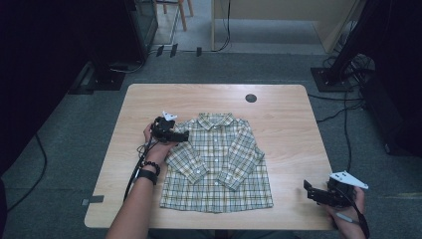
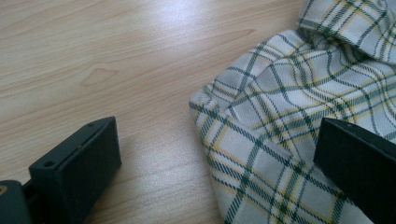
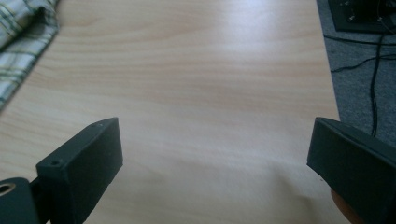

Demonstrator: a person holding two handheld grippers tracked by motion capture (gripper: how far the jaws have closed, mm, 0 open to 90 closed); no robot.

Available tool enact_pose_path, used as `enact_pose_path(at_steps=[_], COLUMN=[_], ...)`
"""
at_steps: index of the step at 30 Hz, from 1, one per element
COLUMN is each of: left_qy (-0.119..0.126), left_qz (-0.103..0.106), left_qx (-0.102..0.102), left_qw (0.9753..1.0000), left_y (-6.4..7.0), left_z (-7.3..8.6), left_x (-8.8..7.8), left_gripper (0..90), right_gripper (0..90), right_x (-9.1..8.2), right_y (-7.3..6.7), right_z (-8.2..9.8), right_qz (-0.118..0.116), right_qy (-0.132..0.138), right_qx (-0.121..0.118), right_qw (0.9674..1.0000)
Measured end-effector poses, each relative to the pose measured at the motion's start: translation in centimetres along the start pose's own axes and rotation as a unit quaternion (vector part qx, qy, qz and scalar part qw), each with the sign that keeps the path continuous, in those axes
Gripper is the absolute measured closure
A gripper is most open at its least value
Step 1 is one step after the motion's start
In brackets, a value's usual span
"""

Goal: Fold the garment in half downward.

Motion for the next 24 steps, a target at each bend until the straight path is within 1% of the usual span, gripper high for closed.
enact_pose_path(at_steps=[11,13,20,23,24], left_qy=[0.0,0.0,0.0,0.0,0.0], left_qz=[0.0,0.0,0.0,0.0,0.0], left_qx=[0.0,0.0,0.0,-0.001,-0.001], left_qw=[1.0,1.0,1.0,1.0,1.0], left_y=[0.0,0.0,0.0,0.0,0.0], left_z=[0.0,0.0,0.0,0.0,0.0], left_x=[0.0,0.0,0.0,0.0,0.0], left_gripper=[0.8,0.8,0.8,0.8,0.8], right_gripper=[2.5,2.5,2.5,2.5,2.5], right_x=[1.9,2.3,3.9,4.7,4.7], right_y=[-2.4,-2.8,-4.2,-5.1,-5.1], right_z=[-4.2,-4.9,-7.2,-8.3,-8.3], right_qz=[-0.025,-0.031,-0.051,-0.058,-0.058], right_qy=[0.002,0.002,-0.002,-0.003,-0.003], right_qx=[-0.028,-0.029,-0.042,-0.054,-0.054], right_qw=[0.9993,0.9991,0.9978,0.9968,0.9968])
Point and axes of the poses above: each handheld gripper's, and its own axes: x roughly forward along the jaws, z roughly out of its underside, y roughly to its right, the point moved 9 cm from there along x, roughly forward along the jaws, and after that the axes turned 7 degrees about -x, right-handed, at the moved point
